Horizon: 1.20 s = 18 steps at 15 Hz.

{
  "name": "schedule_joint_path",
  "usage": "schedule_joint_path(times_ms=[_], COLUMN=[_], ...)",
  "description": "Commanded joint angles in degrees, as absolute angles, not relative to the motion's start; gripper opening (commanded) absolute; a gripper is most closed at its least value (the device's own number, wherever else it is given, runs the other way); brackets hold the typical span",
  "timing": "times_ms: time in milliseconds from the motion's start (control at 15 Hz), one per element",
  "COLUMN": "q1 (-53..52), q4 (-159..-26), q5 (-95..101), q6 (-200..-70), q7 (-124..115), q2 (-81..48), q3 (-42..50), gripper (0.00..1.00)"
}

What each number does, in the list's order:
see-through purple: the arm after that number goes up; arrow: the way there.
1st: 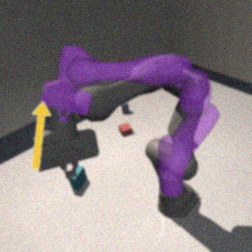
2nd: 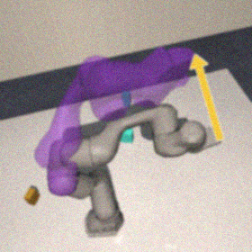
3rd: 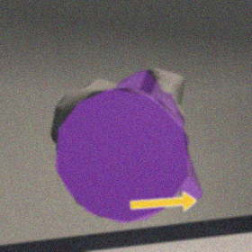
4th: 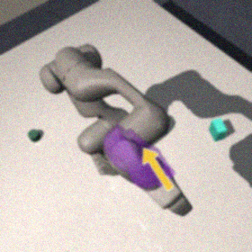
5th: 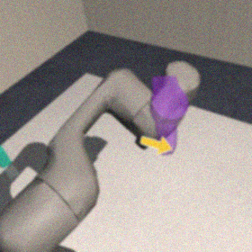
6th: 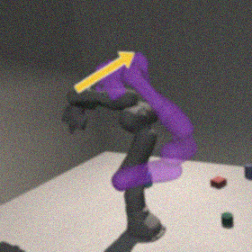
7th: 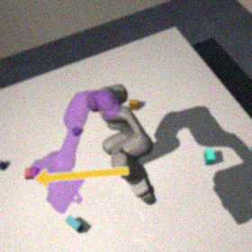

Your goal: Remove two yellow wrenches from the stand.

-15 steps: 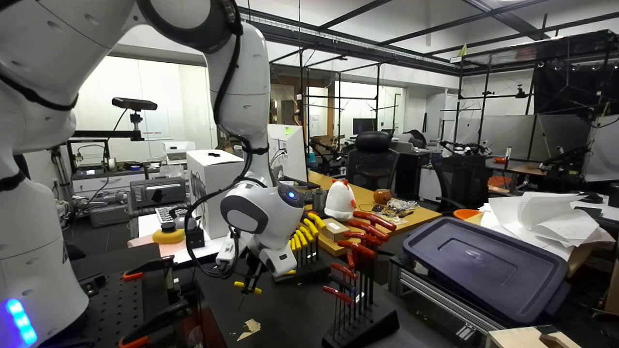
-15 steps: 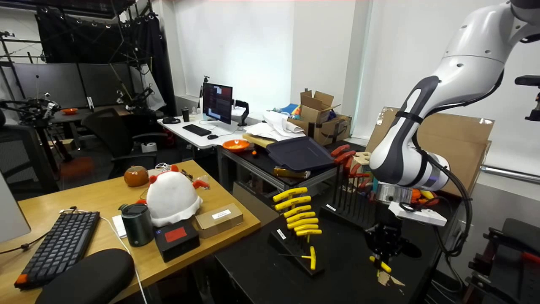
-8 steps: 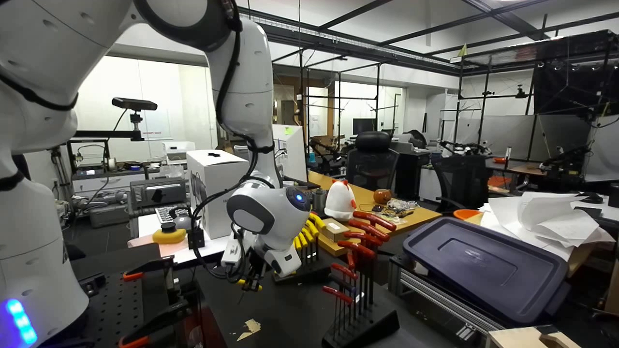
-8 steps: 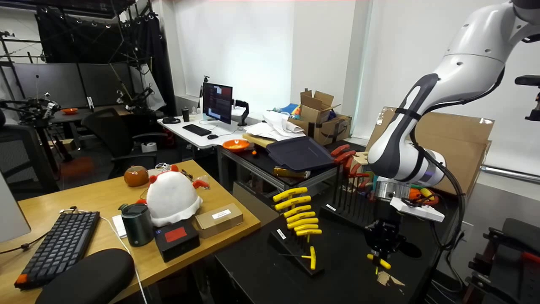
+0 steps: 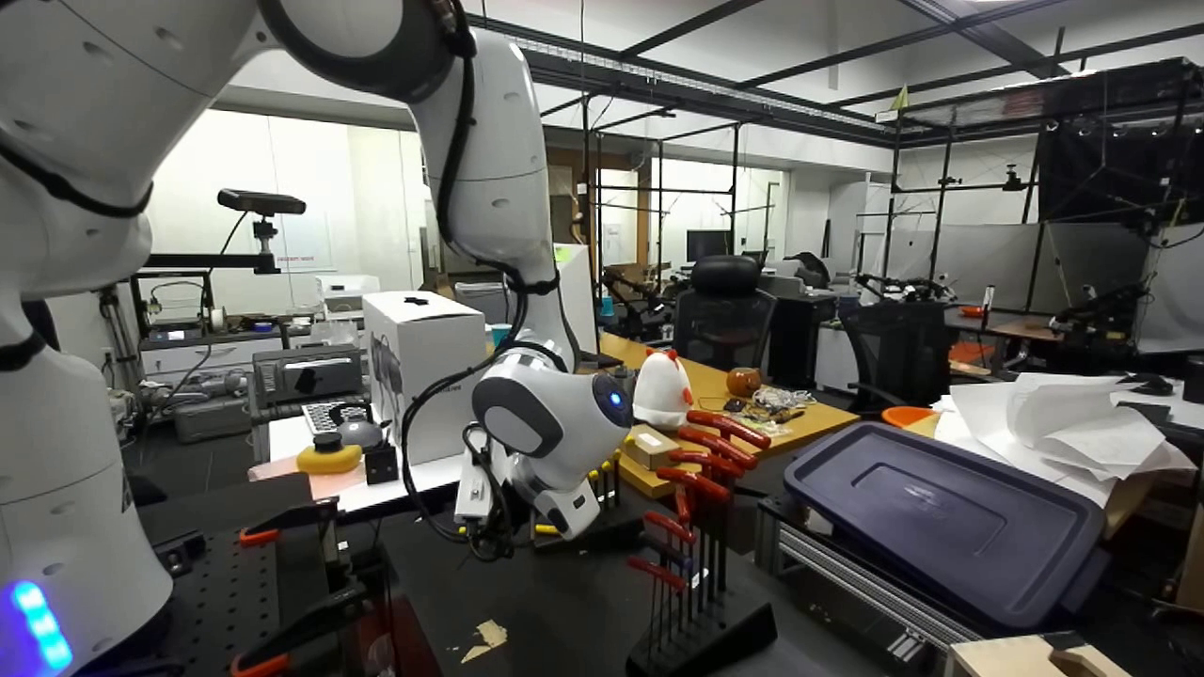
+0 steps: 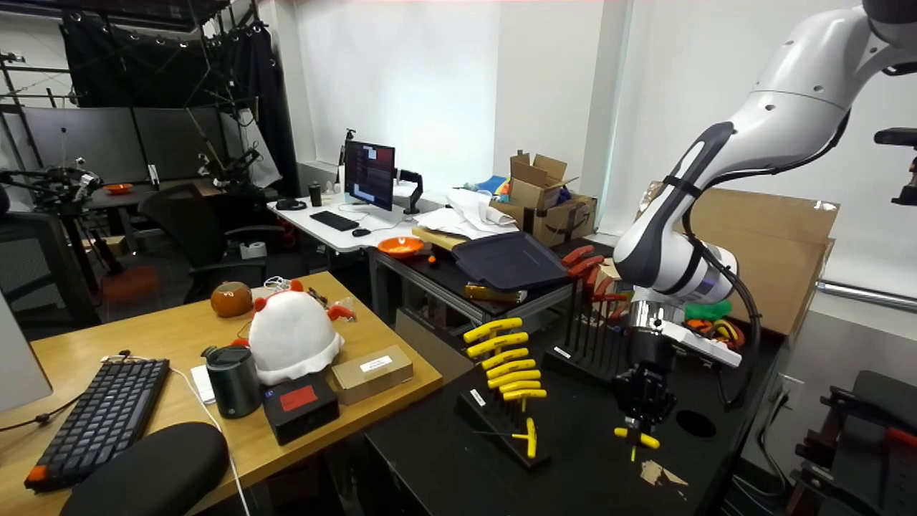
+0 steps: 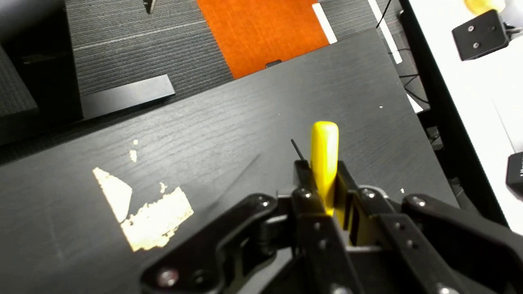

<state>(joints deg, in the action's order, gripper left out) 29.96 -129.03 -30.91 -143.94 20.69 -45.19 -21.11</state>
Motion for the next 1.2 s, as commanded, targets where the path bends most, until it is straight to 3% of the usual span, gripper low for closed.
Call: schedule_joint_path(times_ms=[0, 1133], q1=[30.0, 19.8], q4=[-127.1, -127.5], q5=[-34.2, -39.9], q6=[-139.2, -140.3], q7=[24.7, 19.1], q2=[-46.7, -46.5], q3=[-19.8, -10.6], gripper=[0.04, 0.04])
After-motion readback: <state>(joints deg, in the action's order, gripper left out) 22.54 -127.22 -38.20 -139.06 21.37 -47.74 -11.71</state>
